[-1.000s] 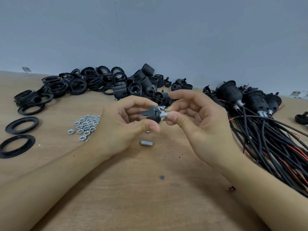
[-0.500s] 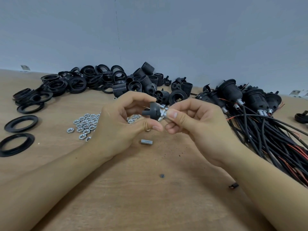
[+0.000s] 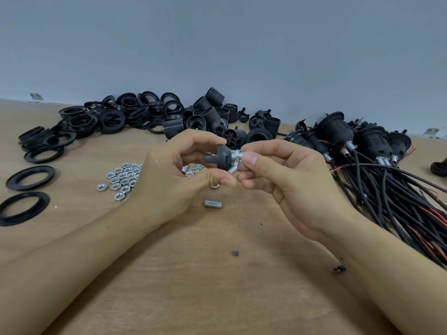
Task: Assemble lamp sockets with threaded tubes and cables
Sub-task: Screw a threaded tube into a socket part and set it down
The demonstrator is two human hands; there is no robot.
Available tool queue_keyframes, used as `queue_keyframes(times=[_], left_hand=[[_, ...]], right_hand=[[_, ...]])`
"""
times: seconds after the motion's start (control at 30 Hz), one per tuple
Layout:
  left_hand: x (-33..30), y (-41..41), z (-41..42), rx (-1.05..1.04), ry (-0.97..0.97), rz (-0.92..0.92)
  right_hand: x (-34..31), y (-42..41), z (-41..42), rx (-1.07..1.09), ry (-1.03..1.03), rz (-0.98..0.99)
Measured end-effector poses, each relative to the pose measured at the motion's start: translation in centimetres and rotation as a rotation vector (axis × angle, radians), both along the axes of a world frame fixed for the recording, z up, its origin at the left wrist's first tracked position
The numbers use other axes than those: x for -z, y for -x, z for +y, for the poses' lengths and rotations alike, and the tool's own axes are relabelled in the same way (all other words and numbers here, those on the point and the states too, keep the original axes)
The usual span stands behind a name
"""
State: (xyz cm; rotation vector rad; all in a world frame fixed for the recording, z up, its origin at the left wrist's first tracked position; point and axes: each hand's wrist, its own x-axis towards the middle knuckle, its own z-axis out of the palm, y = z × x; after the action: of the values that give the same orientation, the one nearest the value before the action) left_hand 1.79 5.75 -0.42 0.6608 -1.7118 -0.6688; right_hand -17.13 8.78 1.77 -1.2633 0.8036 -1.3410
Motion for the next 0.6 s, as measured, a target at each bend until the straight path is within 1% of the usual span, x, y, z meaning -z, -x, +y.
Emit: queue_keyframes(times=[0.17,0.33,0.5,0.6], left_hand=[[-0.04,-0.11,-0.15,0.006,-0.011,0.035],[-0.17,-0.10,-0.02,0.014,-0.059,0.001],[-0.26,0.05,0.33,0.069,-0.049,-0.025],[-0.14,0.15,0.41,0.048,-0.018,-0.029]], right_hand=[[0.22,0.02,0.09,0.028,0.074,0.145],[0.21,0.06,0.23,0.098,0.182,0.306],[0.25,-0.02,0.33,0.116,0.135,0.369],[0.29,-0.05,0.29,0.115,0.109,0.401]])
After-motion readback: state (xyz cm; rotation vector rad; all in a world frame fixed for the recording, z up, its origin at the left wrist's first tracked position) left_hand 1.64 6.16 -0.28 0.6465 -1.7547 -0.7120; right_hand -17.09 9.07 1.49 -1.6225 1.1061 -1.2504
